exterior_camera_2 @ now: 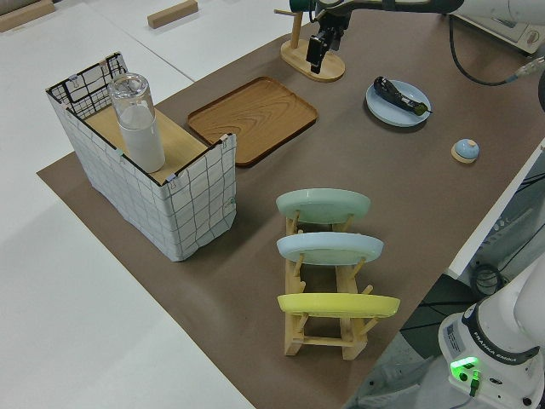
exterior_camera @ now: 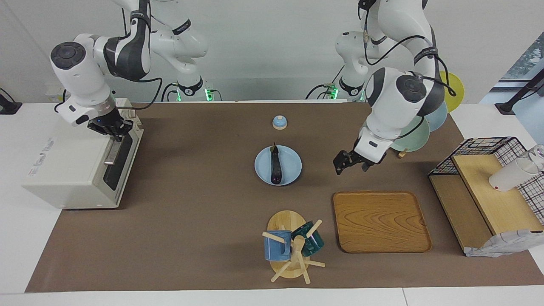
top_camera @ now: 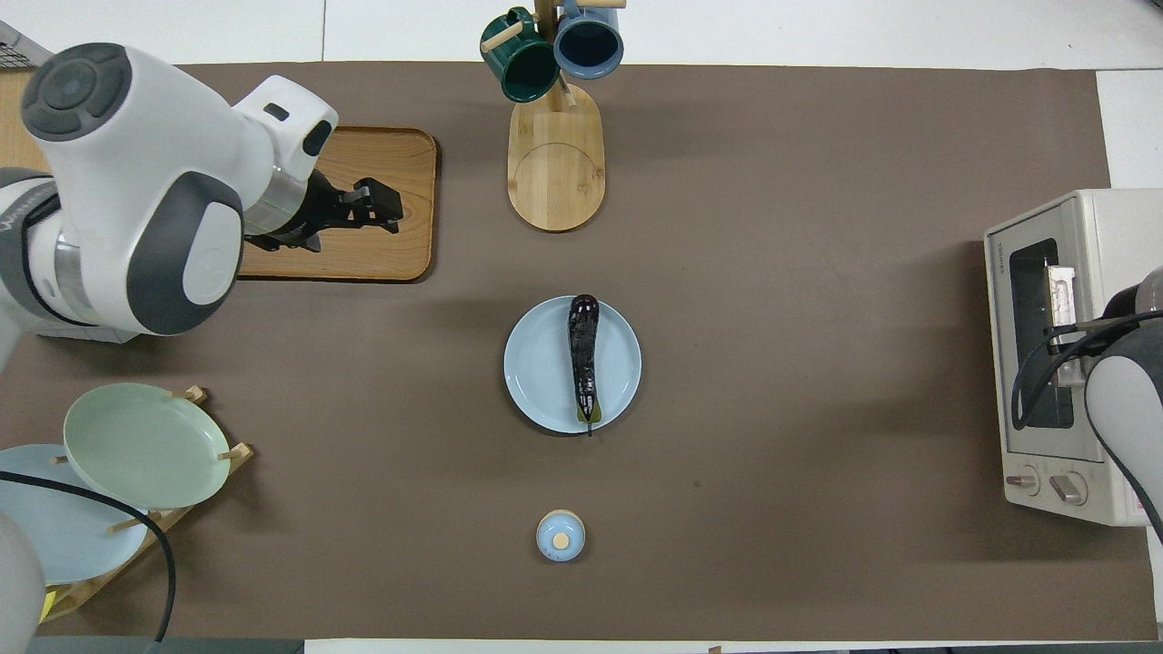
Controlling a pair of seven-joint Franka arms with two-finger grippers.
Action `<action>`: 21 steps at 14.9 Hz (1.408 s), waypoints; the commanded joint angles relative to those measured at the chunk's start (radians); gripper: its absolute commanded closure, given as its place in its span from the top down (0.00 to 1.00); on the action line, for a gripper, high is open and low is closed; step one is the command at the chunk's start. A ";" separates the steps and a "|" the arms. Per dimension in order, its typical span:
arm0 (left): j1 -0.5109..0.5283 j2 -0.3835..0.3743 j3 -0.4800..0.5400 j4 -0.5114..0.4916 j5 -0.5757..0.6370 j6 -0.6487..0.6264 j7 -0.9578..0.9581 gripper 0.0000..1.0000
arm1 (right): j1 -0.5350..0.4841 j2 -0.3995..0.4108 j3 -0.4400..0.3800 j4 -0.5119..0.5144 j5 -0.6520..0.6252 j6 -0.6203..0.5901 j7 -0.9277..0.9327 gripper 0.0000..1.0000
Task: Put eggplant into oven
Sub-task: 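Pull the oven door open with the right gripper while the left gripper withdraws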
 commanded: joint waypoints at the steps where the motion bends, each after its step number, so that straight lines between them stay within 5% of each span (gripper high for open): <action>1: 0.052 -0.021 -0.010 0.007 0.041 -0.062 0.070 1.00 | -0.008 -0.006 0.011 -0.065 -0.007 0.090 -0.006 0.00; 14: 0.152 -0.226 -0.004 0.001 0.067 -0.352 0.199 1.00 | 0.098 0.096 0.014 -0.070 0.012 0.245 0.065 0.00; 21: 0.143 -0.312 -0.006 -0.115 0.067 -0.338 0.201 1.00 | 0.100 0.121 0.015 -0.119 0.042 0.315 0.110 0.00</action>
